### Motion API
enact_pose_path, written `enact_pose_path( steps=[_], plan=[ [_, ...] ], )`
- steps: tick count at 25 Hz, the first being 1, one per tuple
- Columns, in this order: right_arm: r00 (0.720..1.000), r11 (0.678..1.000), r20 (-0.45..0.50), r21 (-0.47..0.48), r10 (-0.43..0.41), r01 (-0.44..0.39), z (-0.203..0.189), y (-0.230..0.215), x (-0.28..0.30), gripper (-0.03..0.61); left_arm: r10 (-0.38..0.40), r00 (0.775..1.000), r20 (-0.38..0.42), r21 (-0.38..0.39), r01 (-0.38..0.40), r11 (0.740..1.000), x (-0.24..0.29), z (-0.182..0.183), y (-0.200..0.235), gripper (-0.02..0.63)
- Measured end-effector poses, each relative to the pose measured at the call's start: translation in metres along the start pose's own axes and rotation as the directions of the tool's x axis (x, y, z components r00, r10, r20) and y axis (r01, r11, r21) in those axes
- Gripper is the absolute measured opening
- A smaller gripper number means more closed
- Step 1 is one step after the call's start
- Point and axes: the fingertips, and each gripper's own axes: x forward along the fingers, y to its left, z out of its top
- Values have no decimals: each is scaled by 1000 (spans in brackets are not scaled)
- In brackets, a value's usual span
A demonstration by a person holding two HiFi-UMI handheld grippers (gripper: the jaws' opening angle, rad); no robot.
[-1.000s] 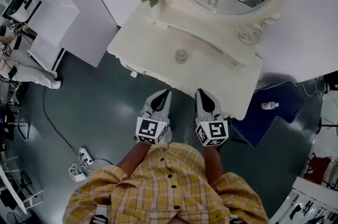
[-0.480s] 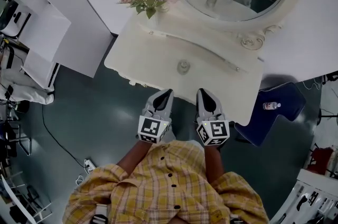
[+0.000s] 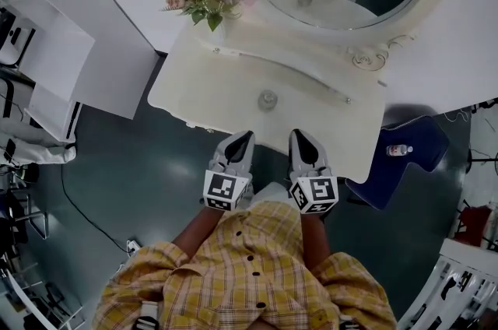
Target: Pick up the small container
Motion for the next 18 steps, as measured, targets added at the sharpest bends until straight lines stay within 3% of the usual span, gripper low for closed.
enact_pose_path(
  steps=[18],
  plan=[
    [999,999,-40,22,37,-36,-7,-38,16,2,45,996,-73,6,-44,999,44,-17,-3,0]
  ],
)
